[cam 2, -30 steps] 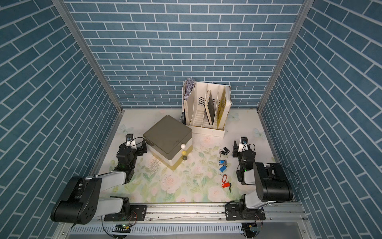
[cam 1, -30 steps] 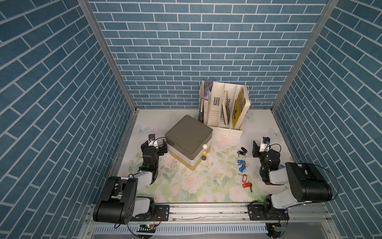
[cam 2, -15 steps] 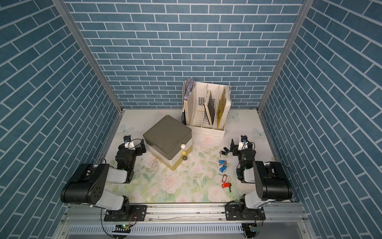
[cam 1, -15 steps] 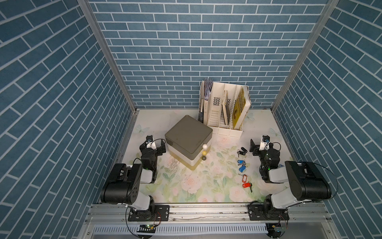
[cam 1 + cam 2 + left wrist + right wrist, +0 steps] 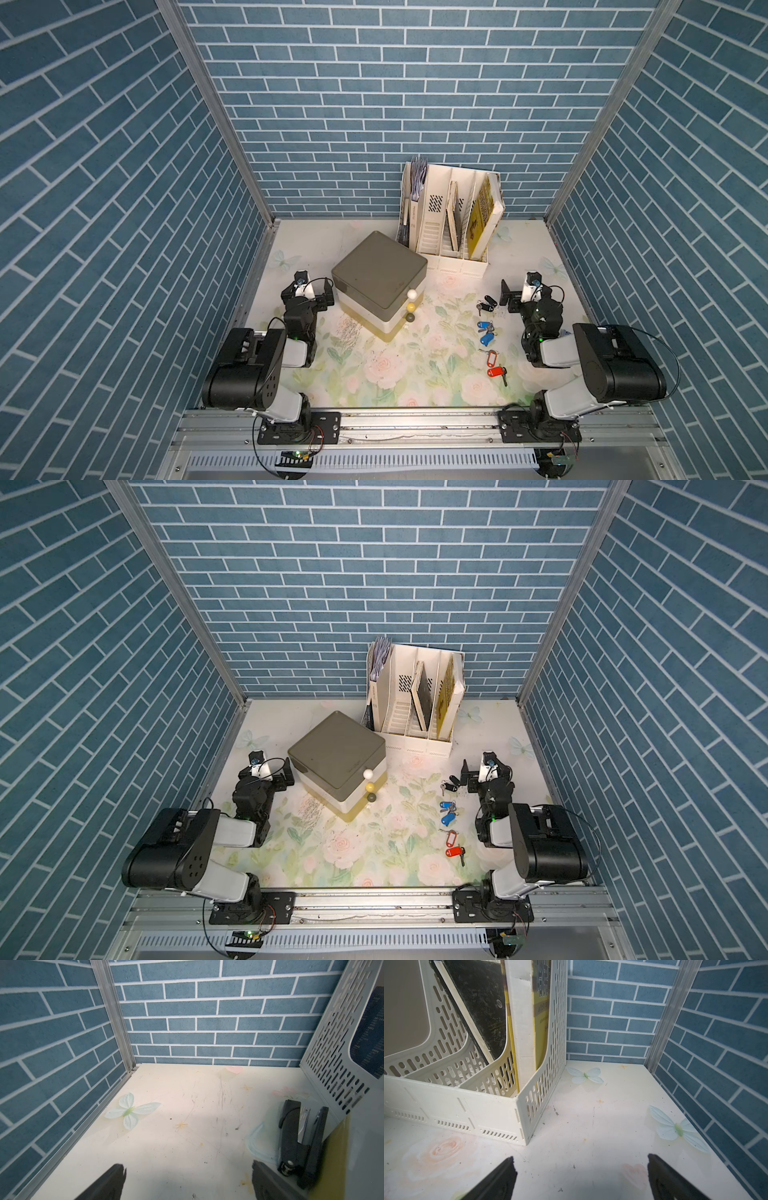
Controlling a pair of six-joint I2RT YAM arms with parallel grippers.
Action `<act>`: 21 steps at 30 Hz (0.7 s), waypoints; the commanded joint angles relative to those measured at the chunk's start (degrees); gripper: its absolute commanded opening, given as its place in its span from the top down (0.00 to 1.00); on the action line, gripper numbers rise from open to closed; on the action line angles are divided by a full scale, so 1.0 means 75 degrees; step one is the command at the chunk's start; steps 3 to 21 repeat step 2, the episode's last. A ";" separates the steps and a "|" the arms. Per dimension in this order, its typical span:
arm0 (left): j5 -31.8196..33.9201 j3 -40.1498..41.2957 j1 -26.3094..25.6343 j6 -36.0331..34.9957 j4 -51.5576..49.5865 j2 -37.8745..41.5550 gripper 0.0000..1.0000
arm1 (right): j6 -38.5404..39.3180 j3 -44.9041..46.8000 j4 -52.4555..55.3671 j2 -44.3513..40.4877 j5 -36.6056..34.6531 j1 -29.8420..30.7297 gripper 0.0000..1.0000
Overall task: Take the keys out of the drawer
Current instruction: Reset both arms
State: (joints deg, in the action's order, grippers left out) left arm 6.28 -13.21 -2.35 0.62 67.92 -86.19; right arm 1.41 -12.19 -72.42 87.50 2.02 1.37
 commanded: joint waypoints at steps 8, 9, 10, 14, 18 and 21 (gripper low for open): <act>-0.0067 -0.0090 0.0032 0.0015 0.0084 0.0029 0.00 | 0.0082 -0.0049 -0.0149 0.0021 0.0035 -0.0018 0.00; -0.0067 -0.0090 0.0032 0.0015 0.0084 0.0029 0.00 | 0.0082 -0.0049 -0.0149 0.0021 0.0035 -0.0018 0.00; -0.0067 -0.0090 0.0032 0.0015 0.0084 0.0029 0.00 | 0.0082 -0.0049 -0.0149 0.0021 0.0035 -0.0018 0.00; -0.0067 -0.0090 0.0032 0.0015 0.0084 0.0029 0.00 | 0.0082 -0.0049 -0.0149 0.0021 0.0035 -0.0018 0.00; -0.0067 -0.0090 0.0032 0.0015 0.0084 0.0029 0.00 | 0.0082 -0.0049 -0.0149 0.0021 0.0035 -0.0018 0.00; -0.0067 -0.0090 0.0032 0.0015 0.0084 0.0029 0.00 | 0.0082 -0.0049 -0.0149 0.0021 0.0035 -0.0018 0.00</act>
